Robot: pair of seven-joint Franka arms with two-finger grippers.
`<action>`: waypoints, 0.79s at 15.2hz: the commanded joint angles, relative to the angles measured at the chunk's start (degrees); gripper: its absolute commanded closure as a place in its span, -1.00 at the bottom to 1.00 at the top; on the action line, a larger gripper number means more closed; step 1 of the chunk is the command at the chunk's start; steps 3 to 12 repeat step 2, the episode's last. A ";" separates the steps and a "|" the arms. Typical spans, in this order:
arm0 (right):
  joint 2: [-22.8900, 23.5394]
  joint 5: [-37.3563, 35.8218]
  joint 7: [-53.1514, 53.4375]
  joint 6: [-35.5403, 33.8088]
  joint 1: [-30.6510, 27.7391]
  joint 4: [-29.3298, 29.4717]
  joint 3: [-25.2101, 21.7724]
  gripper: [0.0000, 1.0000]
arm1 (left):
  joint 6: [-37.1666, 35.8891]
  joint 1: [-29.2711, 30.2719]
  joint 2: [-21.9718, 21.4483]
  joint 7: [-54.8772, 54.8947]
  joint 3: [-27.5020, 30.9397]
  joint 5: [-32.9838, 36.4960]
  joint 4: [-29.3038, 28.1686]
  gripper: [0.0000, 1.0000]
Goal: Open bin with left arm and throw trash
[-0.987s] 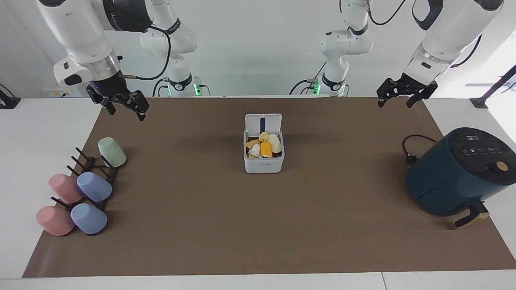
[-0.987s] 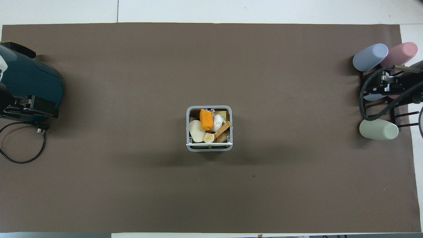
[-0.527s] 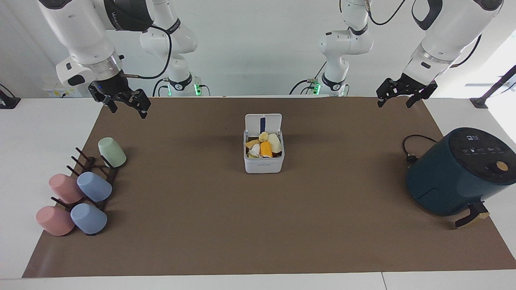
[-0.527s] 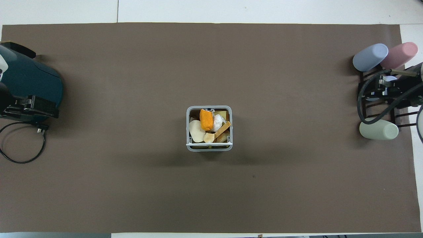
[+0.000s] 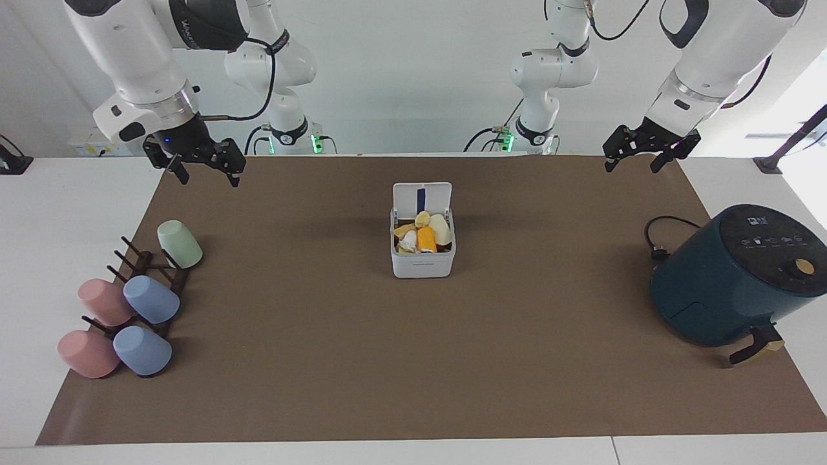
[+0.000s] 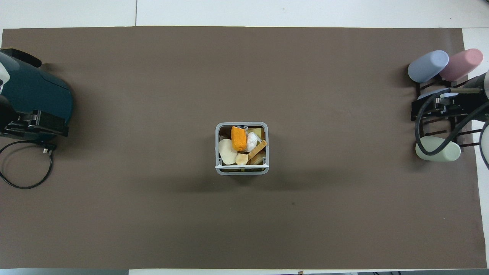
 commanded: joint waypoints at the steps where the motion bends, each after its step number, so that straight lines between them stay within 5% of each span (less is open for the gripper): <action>1: -1.37 0.87 0.52 0.98 -0.18 -1.78 0.17 -1.00 | -0.08 -0.53 -0.44 -0.81 0.36 0.14 -0.05 -1.00; 12: -1.37 0.87 0.53 0.89 -0.09 -1.78 0.17 -1.00 | -0.08 -0.53 -0.44 -0.72 0.36 0.14 -0.05 -1.00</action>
